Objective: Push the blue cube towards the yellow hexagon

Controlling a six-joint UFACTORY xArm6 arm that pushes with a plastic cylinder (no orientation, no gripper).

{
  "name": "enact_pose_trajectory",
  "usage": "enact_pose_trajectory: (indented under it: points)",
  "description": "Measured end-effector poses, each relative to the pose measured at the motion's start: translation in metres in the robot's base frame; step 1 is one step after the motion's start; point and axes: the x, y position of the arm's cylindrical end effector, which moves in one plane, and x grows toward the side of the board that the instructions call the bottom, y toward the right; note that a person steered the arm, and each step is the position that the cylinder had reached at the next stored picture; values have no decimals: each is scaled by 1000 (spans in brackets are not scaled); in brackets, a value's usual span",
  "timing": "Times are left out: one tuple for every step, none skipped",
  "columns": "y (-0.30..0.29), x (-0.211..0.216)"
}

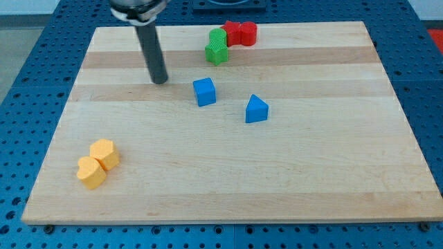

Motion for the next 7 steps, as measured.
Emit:
enact_pose_trajectory:
  points:
    - [44,-1]
    - [87,0]
    - [117,7]
    - [118,28]
    - [105,33]
    - [80,33]
    - [59,38]
